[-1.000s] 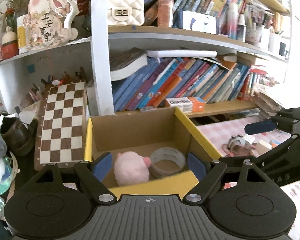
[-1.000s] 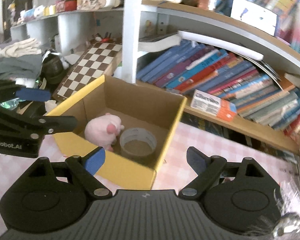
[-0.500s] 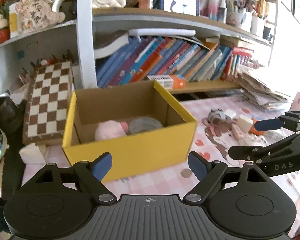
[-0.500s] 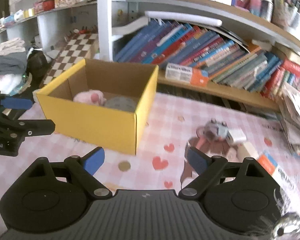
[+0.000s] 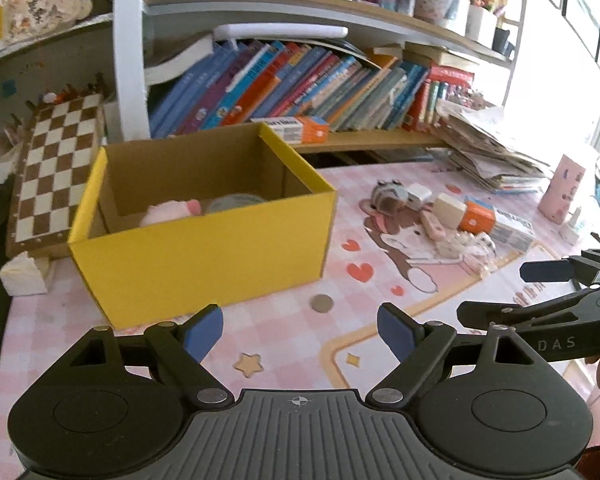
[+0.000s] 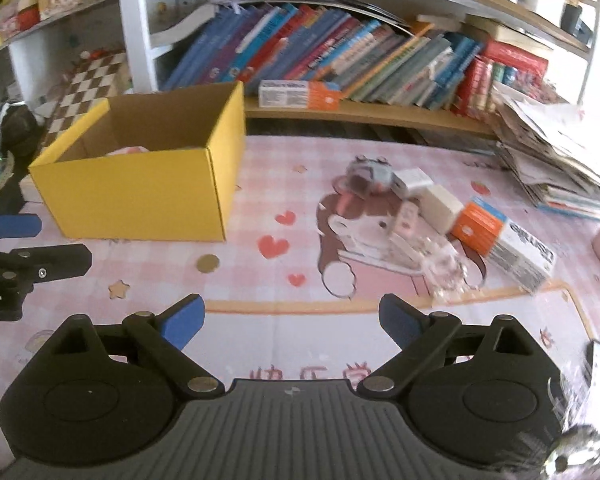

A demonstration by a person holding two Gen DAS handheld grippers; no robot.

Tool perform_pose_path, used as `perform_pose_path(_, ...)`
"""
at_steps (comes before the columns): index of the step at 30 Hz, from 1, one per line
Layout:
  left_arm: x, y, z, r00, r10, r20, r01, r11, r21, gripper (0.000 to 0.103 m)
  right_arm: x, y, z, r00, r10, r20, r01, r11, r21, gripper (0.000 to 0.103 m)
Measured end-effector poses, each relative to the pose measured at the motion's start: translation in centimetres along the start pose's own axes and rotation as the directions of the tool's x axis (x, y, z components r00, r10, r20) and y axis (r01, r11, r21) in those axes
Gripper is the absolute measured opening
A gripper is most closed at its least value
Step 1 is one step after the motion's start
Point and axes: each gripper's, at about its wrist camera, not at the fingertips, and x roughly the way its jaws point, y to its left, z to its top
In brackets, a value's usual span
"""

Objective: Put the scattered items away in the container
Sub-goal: 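Withdraw both tools from the yellow box back over the desk, then move the left tool to the pearl lace accessory while the right tool approaches the usmile box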

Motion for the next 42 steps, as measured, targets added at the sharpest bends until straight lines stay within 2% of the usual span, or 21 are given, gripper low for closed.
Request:
perform_pose_path(9, 1.2, -2.2, -0.3, 0.998, -0.046, -0.037, 0.049, 0.997, 0.067, 0.087, -0.7, -1.2, -1.2, 0.998, -0.065, -0.011, 0.065, 0.997, 0.047, 0.096)
perform_pose_path(17, 1.7, -3.4, -0.5, 0.995, -0.078, -0.059, 0.083, 0.993, 0.088, 0.087, -1.0, -2.1, -1.9, 0.995, -0.097, -0.028, 0.098, 0.993, 0.065, 0.097)
perform_pose_path(23, 2.1, -4.4, -0.4, 0.994, -0.089, -0.062, 0.095, 0.991, 0.099, 0.092, -1.1, -2.9, -2.3, 0.993, -0.118, -0.032, 0.12, 0.99, 0.074, 0.097)
perform_pose_path(42, 4.3, -9.2, 0.7, 0.993, -0.075, -0.089, 0.085, 0.99, 0.114, 0.092, -0.5, -7.9, -2.2, 0.994, -0.101, -0.046, 0.104, 0.991, 0.082, 0.097)
